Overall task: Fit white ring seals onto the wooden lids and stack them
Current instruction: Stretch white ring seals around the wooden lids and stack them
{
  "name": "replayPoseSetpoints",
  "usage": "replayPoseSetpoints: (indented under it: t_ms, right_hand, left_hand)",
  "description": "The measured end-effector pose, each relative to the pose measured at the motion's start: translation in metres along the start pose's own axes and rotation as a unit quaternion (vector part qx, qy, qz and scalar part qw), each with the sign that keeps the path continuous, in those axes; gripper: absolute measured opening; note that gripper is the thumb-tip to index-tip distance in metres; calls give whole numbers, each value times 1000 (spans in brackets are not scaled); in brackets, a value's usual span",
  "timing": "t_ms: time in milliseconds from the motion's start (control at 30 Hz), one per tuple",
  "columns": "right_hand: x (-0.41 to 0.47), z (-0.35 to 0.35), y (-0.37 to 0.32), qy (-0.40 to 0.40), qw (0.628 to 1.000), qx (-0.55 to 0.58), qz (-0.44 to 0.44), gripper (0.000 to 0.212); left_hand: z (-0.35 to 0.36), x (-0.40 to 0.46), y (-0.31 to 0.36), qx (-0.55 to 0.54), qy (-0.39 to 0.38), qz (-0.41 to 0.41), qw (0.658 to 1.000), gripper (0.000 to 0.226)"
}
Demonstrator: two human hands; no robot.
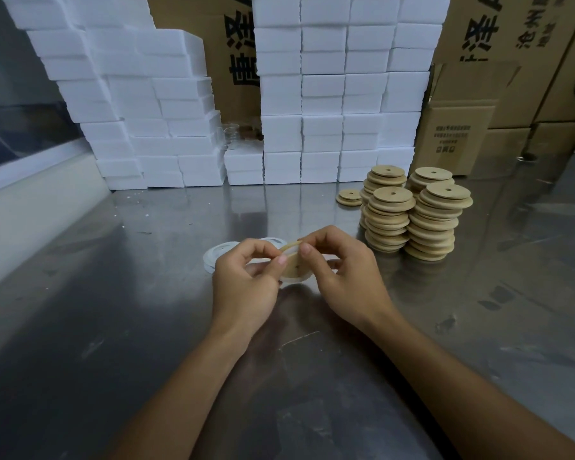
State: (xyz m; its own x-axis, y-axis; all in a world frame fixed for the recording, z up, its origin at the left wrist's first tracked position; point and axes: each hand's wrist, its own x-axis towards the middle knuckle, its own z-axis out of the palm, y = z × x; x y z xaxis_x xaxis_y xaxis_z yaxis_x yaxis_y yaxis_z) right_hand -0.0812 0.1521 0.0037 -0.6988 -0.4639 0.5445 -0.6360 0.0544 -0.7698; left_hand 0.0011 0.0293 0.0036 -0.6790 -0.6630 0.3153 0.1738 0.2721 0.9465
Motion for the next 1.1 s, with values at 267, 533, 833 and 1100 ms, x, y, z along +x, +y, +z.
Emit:
replayPoseSetpoints:
  t_ms: [267, 533, 833, 1100]
  right_hand:
    - [3, -7, 5, -15, 1000, -9, 17, 3]
    - [4, -11, 8, -25, 997, 42, 63, 15]
    - [4, -9, 11, -20, 998, 26, 47, 6]
    - [4, -5, 10, -19, 996, 50, 71, 1]
  left_hand:
    - [-1, 0, -4, 116, -4, 61, 991, 29]
    - [-1, -1, -1, 172, -14, 100, 980, 27]
    - [-1, -12, 10, 313, -29, 277, 908, 14]
    - [-4, -2, 0, 211, 24, 178, 961, 22]
